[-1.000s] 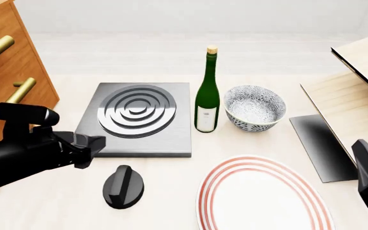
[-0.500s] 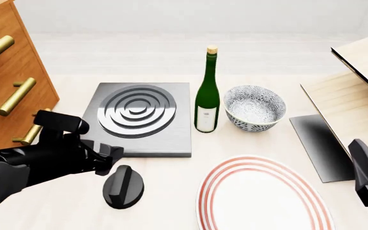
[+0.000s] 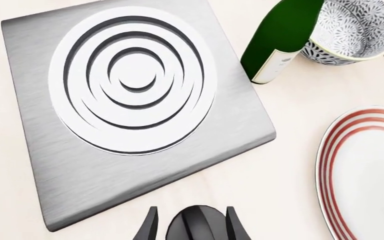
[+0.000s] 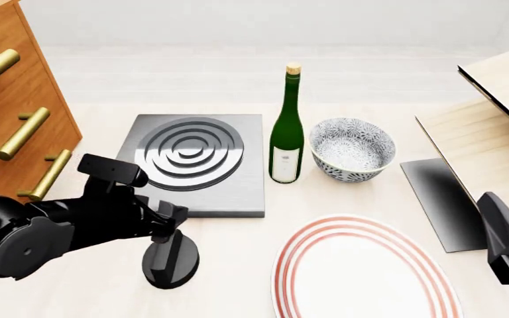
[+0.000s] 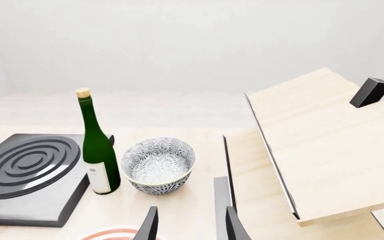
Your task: Turn on the stove.
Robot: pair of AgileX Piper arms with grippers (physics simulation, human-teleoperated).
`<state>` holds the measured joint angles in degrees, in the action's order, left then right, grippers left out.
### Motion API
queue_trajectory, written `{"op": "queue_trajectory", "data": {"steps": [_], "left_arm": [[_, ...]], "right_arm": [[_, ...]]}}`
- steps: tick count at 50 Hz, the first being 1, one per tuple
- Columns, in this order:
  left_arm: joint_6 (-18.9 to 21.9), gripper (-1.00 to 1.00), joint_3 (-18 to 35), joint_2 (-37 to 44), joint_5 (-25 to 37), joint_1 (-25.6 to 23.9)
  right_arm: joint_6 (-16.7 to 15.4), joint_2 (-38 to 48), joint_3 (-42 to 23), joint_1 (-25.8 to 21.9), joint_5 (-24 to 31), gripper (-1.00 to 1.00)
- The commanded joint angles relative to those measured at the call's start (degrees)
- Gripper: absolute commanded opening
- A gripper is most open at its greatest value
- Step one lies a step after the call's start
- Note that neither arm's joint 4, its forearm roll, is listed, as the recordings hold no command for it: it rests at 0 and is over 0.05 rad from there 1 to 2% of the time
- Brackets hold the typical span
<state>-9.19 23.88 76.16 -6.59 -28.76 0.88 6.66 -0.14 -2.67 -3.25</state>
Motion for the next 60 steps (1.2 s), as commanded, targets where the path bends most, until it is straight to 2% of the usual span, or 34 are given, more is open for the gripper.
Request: {"op": "queue_trajectory", "data": {"steps": [1, 26, 34, 42, 60], "left_arm": [[-0.01, 1.0, -0.01, 4.2, -3.23, -0.39], [0.73, 1.0, 0.0, 13.68, -10.15, 0.63], [2.27, 1.0, -0.44, 13.49, -9.97, 2.31], [6.0, 1.0, -0.98, 15.01, -11.36, 5.3], [7.08, 1.0, -1.33, 14.06, -11.33, 6.49]], "right_arm": [[0.03, 0.37, 0.0, -0.2, -0.21, 1.0], [0.06, 1.18, 0.01, -0.39, -0.65, 1.0], [0.02, 1.34, 0.01, -0.44, -0.74, 1.0], [-0.03, 1.48, 0.01, -0.52, -0.82, 1.0], [-0.08, 1.77, 0.02, -0.6, -0.98, 1.0]]}}
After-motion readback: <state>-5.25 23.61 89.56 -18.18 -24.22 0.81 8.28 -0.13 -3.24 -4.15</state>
